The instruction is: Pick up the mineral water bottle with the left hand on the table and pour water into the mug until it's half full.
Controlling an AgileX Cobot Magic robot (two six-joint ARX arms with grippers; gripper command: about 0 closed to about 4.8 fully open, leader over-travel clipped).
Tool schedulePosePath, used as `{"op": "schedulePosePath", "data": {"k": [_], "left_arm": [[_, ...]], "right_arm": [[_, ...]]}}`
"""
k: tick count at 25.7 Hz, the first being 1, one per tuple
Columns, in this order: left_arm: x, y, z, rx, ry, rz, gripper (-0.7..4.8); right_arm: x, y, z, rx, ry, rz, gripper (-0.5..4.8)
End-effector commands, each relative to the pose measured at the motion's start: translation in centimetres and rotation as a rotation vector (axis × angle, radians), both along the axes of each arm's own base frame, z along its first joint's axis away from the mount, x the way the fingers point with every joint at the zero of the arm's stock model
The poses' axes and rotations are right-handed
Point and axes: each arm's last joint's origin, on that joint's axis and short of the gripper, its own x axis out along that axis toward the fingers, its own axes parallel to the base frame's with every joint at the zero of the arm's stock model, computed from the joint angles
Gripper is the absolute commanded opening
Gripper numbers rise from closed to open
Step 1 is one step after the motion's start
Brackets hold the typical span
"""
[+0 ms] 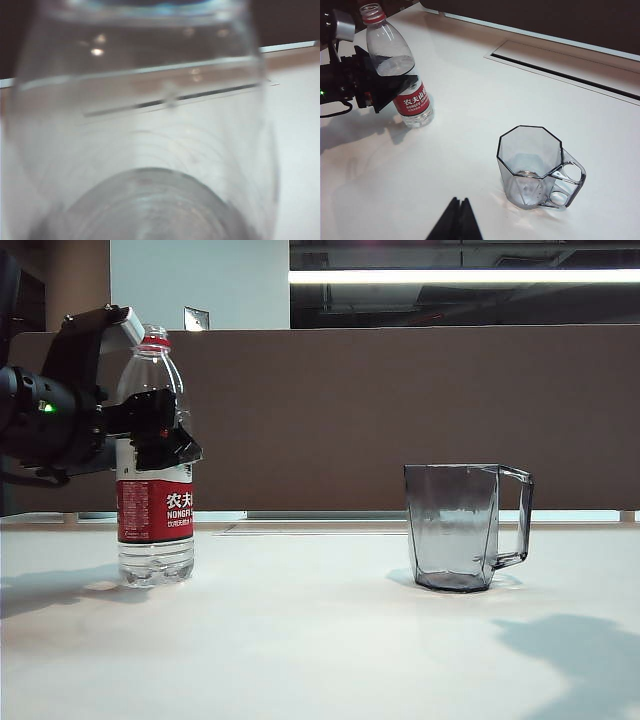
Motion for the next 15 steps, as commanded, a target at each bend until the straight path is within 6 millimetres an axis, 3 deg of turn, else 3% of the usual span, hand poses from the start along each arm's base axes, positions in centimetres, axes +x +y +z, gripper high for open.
{"op": "schedulePosePath", "data": {"k": [1, 5, 15], "left_arm": [[0.08, -0.01, 0.22, -0.006, -0.015, -0.001, 2.72], [0.07, -0.01, 0.20, -0.009, -0.013, 0.000, 1.71], [0.07, -0.01, 0.20, -0.020, -0.009, 0.001, 1.73]], "right_arm": [[-0.02, -0.01, 0.35, 0.012, -0.022, 0.002, -0.08], [-0.02, -0.01, 0.35, 0.012, -0.023, 0.002, -0.08], [-0.02, -0.01, 0.36, 0.013, -0.023, 0.002, -0.08]]}}
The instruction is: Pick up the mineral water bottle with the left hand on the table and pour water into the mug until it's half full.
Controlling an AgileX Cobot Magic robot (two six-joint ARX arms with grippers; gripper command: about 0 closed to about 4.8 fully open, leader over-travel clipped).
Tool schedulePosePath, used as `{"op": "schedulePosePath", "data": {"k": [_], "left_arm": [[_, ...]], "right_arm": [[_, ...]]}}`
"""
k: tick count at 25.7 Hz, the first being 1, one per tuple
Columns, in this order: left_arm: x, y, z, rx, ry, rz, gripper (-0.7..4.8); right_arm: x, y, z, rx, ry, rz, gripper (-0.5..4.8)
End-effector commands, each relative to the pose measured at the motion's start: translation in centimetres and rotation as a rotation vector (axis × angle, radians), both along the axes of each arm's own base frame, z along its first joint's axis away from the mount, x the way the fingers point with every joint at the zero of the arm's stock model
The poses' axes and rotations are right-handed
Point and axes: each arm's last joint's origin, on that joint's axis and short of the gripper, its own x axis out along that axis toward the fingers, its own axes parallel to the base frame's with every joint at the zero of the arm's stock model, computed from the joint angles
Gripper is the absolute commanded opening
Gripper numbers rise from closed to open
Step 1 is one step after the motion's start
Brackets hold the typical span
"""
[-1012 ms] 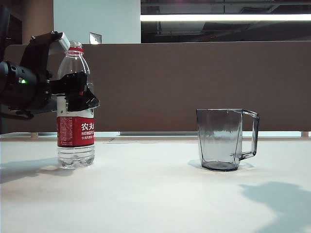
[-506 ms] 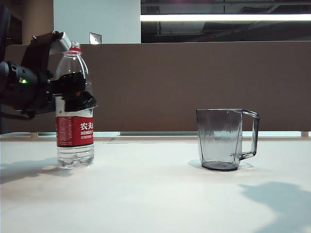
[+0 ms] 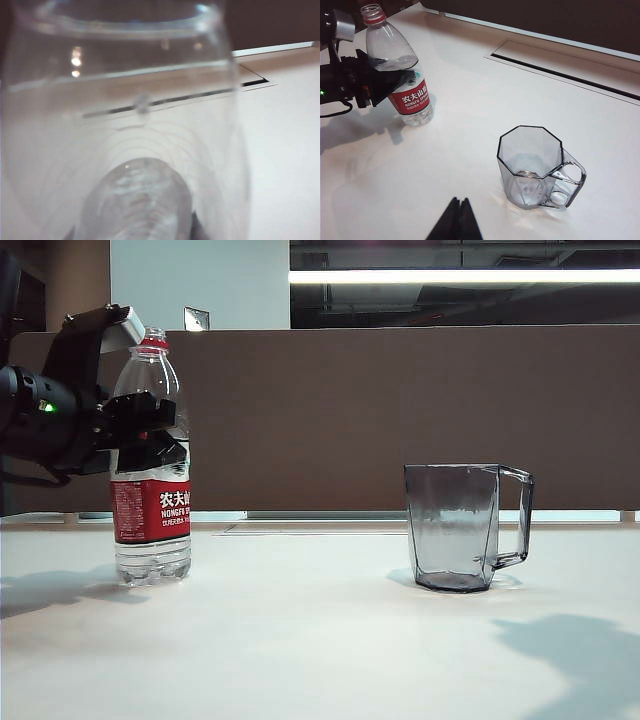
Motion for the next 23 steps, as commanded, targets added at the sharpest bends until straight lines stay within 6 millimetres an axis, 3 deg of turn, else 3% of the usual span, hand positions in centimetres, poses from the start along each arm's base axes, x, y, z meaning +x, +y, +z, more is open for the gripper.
{"op": "schedulePosePath", "data": {"k": [1, 7, 17, 23], "left_arm": [[0.1, 0.0, 0.2, -0.023, -0.007, 0.005, 1.73], [0.6, -0.7, 1.3, -0.036, -0.048, -0.014, 1.73], [4.7, -5.5, 5.8, 0.024, -0.073, -0.111, 1.73], [6.3, -7.6, 6.5, 0.107, -0.071, -0.154, 1.73]], "right_arm": [[0.0, 0.0, 0.4, 0.012, -0.023, 0.002, -0.08], [0.0, 0.0, 0.4, 0.012, -0.023, 0.002, -0.08], [0.0, 0.0, 0.4, 0.012, -0.023, 0.002, -0.08], [0.0, 0.0, 0.3, 0.011, -0.022, 0.002, -0.08]]}}
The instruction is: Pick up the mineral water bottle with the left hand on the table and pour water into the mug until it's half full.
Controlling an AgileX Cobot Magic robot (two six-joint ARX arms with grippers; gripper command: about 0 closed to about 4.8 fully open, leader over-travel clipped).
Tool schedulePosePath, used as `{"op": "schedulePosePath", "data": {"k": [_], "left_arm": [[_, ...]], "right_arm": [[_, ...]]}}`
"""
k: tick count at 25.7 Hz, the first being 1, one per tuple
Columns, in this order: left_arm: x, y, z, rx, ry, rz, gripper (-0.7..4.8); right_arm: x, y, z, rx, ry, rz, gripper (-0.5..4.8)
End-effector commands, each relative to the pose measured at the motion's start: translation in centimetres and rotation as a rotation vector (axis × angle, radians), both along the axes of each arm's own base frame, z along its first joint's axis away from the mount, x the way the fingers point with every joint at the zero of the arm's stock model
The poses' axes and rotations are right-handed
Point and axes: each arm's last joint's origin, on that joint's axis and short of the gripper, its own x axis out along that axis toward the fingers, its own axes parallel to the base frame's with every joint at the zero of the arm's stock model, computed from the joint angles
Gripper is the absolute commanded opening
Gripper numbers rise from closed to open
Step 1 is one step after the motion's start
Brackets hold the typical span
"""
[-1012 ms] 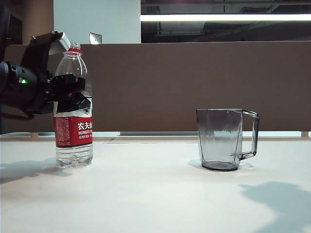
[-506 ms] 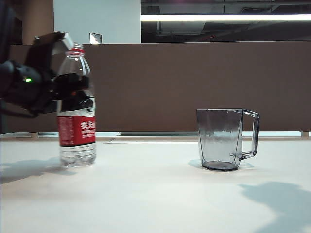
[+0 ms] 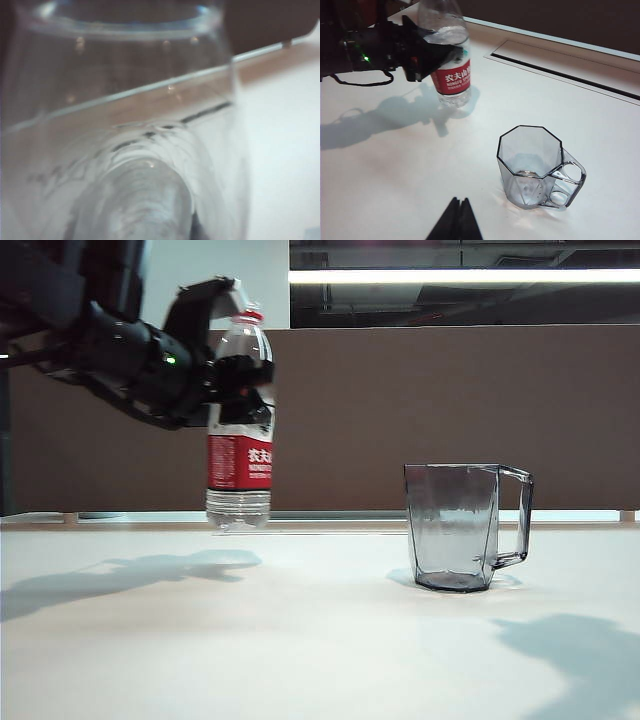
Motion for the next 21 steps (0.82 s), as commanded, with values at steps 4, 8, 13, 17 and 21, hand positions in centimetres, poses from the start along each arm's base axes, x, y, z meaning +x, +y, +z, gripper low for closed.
{"op": "schedulePosePath", "data": {"k": [4, 8, 13, 17, 21], "left_arm": [[1.3, -2.7, 1.3, 0.050, -0.073, -0.067, 1.73], [1.7, -4.3, 1.2, 0.071, -0.087, -0.102, 1.74], [1.8, -6.7, 1.5, 0.150, -0.120, -0.166, 1.73], [2.0, -8.9, 1.7, 0.215, -0.165, -0.220, 1.74], [2.2, -9.7, 1.1, 0.285, -0.189, -0.245, 1.74]], "right_arm": [[0.0, 0.0, 0.3, 0.012, -0.022, 0.002, -0.08], [0.0, 0.0, 0.3, 0.012, -0.022, 0.002, -0.08], [0.0, 0.0, 0.3, 0.011, -0.021, 0.002, -0.08], [0.0, 0.0, 0.3, 0.012, -0.022, 0.002, -0.08], [0.0, 0.0, 0.3, 0.012, -0.022, 0.002, -0.08]]}}
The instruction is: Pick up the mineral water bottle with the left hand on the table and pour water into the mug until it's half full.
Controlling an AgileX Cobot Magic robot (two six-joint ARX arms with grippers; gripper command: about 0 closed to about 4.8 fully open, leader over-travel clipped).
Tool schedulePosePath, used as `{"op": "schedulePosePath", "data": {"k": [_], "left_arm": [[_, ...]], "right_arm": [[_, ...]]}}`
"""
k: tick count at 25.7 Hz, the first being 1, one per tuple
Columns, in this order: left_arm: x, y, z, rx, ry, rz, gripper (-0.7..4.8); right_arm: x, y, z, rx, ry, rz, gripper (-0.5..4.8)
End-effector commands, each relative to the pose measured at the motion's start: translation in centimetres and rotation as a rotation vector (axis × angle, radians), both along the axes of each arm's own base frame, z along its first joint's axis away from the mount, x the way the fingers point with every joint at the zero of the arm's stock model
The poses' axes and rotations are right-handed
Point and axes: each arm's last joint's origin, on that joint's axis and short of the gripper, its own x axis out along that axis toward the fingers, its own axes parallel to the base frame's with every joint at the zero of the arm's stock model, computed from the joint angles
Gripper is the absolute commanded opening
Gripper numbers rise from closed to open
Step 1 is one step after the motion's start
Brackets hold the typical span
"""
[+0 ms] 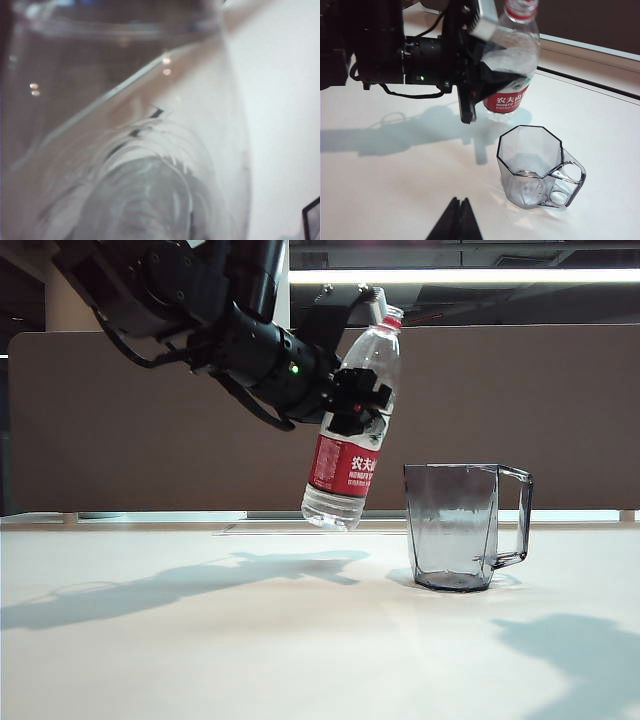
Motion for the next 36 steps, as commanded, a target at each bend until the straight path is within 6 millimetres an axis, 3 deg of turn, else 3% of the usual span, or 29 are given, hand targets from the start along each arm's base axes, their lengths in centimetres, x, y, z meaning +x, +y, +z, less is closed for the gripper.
{"op": "schedulePosePath", "data": {"k": [1, 16, 28, 36], "left_arm": [[0.26, -0.47, 0.49, 0.051, -0.101, -0.024, 1.74], [0.92, -0.99, 0.27, 0.167, -0.191, -0.054, 1.74], [0.93, -0.98, 0.27, 0.398, -0.393, -0.115, 1.74], [0.93, -0.98, 0.27, 0.456, -0.444, -0.130, 1.74]], "right_arm": [[-0.03, -0.02, 0.35, 0.012, -0.022, 0.002, -0.08], [-0.02, -0.01, 0.34, 0.011, -0.022, 0.002, -0.08], [-0.02, -0.01, 0.34, 0.012, -0.021, 0.002, -0.08], [-0.04, -0.02, 0.26, 0.007, -0.015, 0.002, -0.08]]}}
